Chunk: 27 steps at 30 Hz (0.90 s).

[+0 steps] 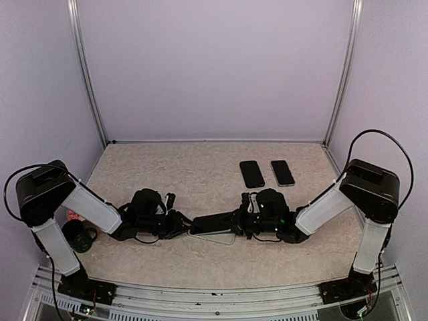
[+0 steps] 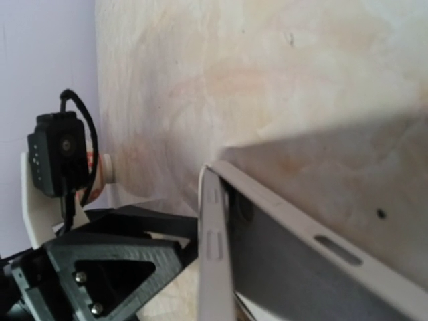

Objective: Put the phone into the phone case
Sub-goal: Install the phone on the phone case.

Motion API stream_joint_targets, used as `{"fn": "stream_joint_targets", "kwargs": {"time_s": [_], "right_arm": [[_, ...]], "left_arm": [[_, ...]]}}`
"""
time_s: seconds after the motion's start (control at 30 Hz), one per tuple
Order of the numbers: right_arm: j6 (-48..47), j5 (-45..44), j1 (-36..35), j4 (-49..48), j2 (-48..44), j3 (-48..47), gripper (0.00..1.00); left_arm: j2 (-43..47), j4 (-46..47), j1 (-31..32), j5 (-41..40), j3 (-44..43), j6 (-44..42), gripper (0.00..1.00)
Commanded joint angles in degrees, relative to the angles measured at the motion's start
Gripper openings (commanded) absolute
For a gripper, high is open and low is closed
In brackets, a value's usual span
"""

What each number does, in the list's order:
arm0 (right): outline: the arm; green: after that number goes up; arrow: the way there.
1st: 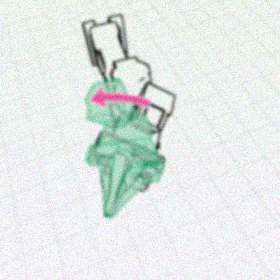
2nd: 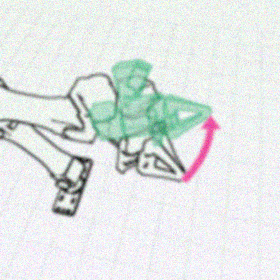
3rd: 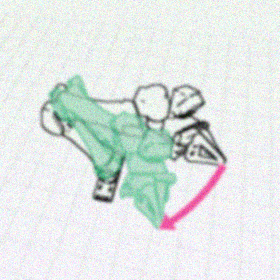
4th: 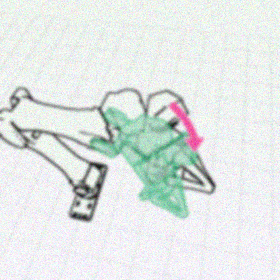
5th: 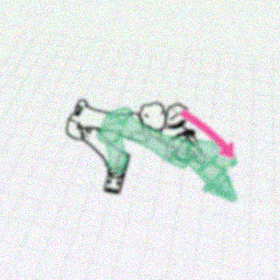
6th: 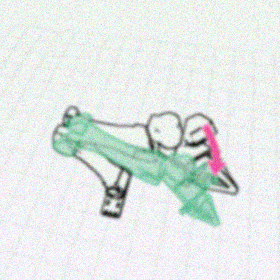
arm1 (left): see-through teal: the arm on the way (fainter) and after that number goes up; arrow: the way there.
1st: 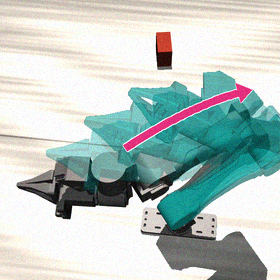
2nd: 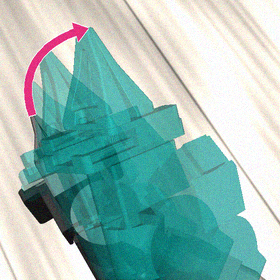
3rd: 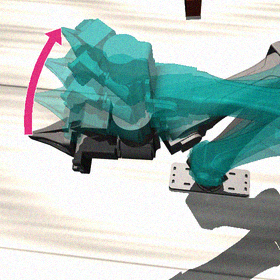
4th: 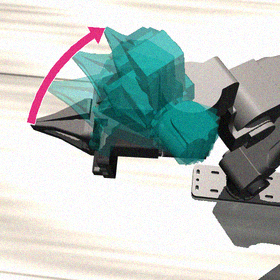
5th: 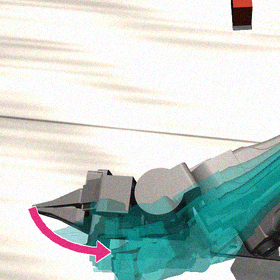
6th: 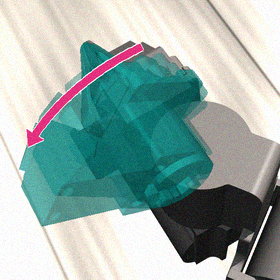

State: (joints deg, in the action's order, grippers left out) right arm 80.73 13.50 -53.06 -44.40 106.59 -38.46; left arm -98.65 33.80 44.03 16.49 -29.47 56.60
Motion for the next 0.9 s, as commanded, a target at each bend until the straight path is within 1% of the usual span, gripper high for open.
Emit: {"fn": "stream_joint_targets", "kwargs": {"time_s": [0.0, 0.13, 0.33, 0.4, 0.57, 0.7, 0.87], "right_arm": [[2.61, 2.65, -0.38, -2.51, 4.84, 1.71, 0.00], [3.39, 3.20, -0.38, -3.87, 6.53, 1.59, 0.00], [4.98, 4.53, -0.38, -8.62, 8.50, 2.46, 0.00], [5.66, 4.42, -0.26, -13.08, 9.04, 3.98, 0.00], [6.79, 8.54, 1.54, -31.43, 12.57, 6.42, 0.00], [5.98, 11.18, 2.29, -38.65, 15.13, 5.47, 0.00], [6.85, 12.43, 2.34, -46.70, 18.36, 4.78, 0.00]], "left_arm": [[-1.05, 0.98, 2.10, 3.59, -0.15, 0.74, 0.35], [-0.38, 1.05, 2.42, 3.53, 0.03, 0.85, 0.35], [-0.22, 1.52, 2.56, 3.80, -0.06, 0.80, 0.35], [-0.18, 1.55, 2.49, 3.69, 0.14, 0.81, 0.35], [-0.28, 4.09, 0.97, 5.23, 2.16, 1.98, 0.37], [-0.62, 5.00, 0.44, 6.16, 2.93, 2.31, 0.38], [-1.13, 6.91, 0.12, 7.87, 3.07, 3.13, 0.40]]}}
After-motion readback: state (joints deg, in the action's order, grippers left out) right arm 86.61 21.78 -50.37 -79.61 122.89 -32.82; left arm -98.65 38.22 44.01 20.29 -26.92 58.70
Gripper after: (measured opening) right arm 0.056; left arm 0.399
